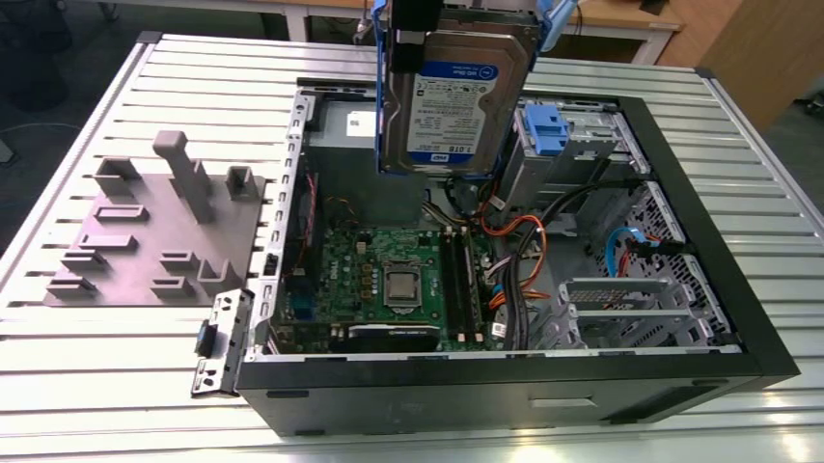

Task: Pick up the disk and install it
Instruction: 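Insert the disk into the insertion slot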

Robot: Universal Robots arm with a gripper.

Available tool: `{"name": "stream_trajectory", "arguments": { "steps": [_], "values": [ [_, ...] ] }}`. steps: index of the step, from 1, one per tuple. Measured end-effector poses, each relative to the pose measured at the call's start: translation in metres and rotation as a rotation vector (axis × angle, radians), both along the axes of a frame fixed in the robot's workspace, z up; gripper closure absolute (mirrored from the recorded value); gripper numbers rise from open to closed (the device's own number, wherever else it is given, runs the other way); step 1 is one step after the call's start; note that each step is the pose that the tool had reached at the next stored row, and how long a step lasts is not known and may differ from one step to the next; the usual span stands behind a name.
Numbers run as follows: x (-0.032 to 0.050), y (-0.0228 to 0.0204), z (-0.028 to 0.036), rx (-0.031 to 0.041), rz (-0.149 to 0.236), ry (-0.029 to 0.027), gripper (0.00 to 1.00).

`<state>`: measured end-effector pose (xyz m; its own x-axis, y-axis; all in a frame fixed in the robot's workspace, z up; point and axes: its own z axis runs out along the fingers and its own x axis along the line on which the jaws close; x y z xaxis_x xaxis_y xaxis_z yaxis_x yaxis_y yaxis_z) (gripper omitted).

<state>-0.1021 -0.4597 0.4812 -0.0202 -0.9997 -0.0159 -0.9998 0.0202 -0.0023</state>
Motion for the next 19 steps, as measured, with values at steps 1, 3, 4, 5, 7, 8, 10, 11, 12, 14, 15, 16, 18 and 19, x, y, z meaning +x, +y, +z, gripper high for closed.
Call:
{"name": "stream_trajectory", "arguments": {
  "steps": [1, 3, 4, 5, 7, 8, 10, 11, 12, 14, 15, 16, 18, 19],
  "values": [
    [0.0, -0.0003, 0.0, 0.0, 0.0, 0.0, 0.63],
    [0.0, -0.0009, 0.0, 0.0, 0.0, 0.0, 0.63],
    [0.0001, -0.0015, 0.0, -0.0001, 0.0, 0.0, 0.63],
    [0.0, -0.0025, 0.0001, -0.0002, 0.0, 0.0001, 0.63],
    [0.0, -0.0054, 0.0001, -0.0002, 0.0, 0.0001, 0.63],
    [0.0, -0.0074, 0.0, -0.0002, 0.0, 0.0001, 0.63],
    [0.0, -0.0113, -0.0001, 0.0, 0.0, 0.0, 0.63],
    [0.0, -0.0129, -0.0001, 0.0001, 0.0, 0.0, 0.63],
    [0.0, -0.0143, -0.0001, 0.0, 0.0, 0.0, 0.63],
    [0.0, -0.0172, 0.0, -0.0001, 0.0, 0.0001, 0.63],
    [0.0, -0.0185, -0.0001, 0.0, 0.0, 0.0, 0.63],
    [0.0, -0.0196, 0.0, -0.0002, 0.0, 0.0001, 0.63],
    [0.0, -0.0214, -0.0001, 0.0, 0.0, 0.0, 0.63],
    [0.0, -0.0222, -0.0001, -0.0001, 0.0, 0.0, 0.63]
  ]
}}
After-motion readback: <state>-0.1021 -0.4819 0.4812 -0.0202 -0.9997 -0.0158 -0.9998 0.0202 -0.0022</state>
